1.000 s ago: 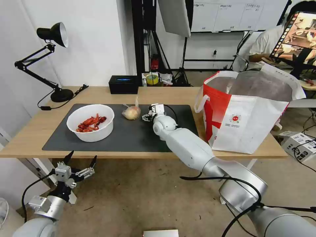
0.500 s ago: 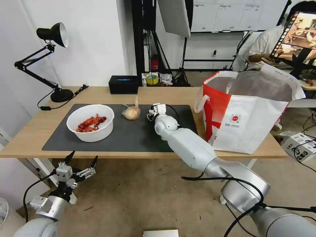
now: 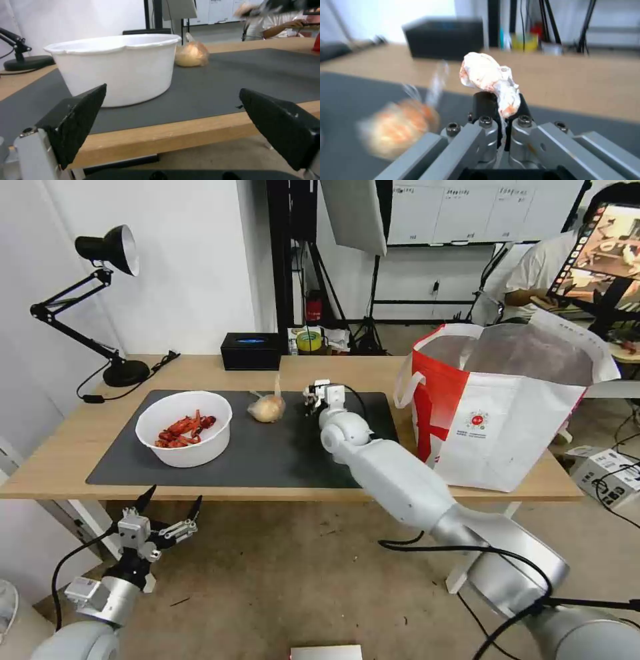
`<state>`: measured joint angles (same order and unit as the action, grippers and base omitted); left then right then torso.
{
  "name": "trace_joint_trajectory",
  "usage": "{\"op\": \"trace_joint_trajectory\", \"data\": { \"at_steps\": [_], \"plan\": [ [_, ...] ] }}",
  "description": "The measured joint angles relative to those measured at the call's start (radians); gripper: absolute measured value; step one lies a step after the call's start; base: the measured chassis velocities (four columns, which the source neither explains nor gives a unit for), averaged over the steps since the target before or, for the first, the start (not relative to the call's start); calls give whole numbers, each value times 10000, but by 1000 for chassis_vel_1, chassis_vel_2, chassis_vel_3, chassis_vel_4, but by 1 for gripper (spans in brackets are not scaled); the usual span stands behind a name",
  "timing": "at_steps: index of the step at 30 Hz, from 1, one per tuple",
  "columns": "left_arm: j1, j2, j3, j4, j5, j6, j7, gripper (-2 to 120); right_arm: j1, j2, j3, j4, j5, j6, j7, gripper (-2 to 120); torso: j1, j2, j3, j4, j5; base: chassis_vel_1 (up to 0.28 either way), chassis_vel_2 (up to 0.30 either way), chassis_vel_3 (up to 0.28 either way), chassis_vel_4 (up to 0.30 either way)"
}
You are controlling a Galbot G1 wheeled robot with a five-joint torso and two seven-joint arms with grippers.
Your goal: Pick up the trash from the table and place it into the takeout bag.
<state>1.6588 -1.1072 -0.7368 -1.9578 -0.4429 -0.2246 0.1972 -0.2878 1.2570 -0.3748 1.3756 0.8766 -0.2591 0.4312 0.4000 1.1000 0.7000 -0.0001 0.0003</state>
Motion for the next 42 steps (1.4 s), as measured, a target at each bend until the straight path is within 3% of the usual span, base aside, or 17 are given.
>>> {"op": "trace_joint_trajectory", "data": {
  "at_steps": [1, 3, 4, 7, 8, 11, 15, 23, 31, 39, 42],
  "plan": [
    [0, 0, 0, 0, 0, 0, 0, 100, 0, 0, 0, 0, 0, 0, 0, 0, 0, 0, 0, 0, 0, 0, 0, 0, 0],
    [51, -8, -8, -41, 1, 0, -2, 100, -472, -1065, 75, 1925, -2, 632, -76, 0, 0, 0, 0, -2, 0, 0, 0, 0, 0],
    [51, -8, -8, -41, 1, 0, -2, 100, -472, -1065, 75, 1925, -2, 632, -76, 0, 0, 0, 0, -2, 0, 0, 0, 0, 0],
    [126, -58, 44, -98, 16, -36, -5, 100, -1034, -2235, 510, 3968, -73, 1414, -138, 0, -1, 0, -1, 1, 2, 0, 0, 0, 0],
    [126, -58, 44, -98, 16, -36, -5, 100, -1034, -2235, 510, 3968, -73, 1414, -138, 0, -1, 0, -1, 1, 2, 0, 0, 0, 0],
    [137, -108, 192, -153, 18, -151, -6, 100, -1508, -3303, 1298, 5302, -211, 1966, -121, 0, -1, 0, -1, -1, 1, 0, 0, 0, 0],
    [119, -167, 298, -241, 31, -158, -7, 100, -1914, -4222, 2105, 5981, -412, 2395, 214, 0, -1, 0, -1, 0, 1, 0, 0, 0, 0],
    [79, -182, 396, -315, -18, -117, -76, 100, -2855, -5275, 3780, 6348, -313, 2730, 957, 0, -1, 0, -1, 0, -1, 0, 0, 0, 0],
    [68, -128, 367, -315, -21, -100, -79, 100, -3330, -5664, 4568, 6036, 610, 2424, 1184, 0, 0, 0, -1, 0, -2, 0, 0, 0, 0],
    [29, -139, 436, -292, -14, -98, -79, 100, -3459, -5966, 4930, 5838, 1563, 1463, 1394, 0, -1, 0, 0, 1, -2, 0, 0, 0, 0],
    [32, -155, 450, -286, -10, -100, -75, 100, -3459, -6156, 5059, 5851, 1915, 883, 1493, 10, 0, 0, 0, 1, -2, 0, 0, 0, 0]
  ]
}}
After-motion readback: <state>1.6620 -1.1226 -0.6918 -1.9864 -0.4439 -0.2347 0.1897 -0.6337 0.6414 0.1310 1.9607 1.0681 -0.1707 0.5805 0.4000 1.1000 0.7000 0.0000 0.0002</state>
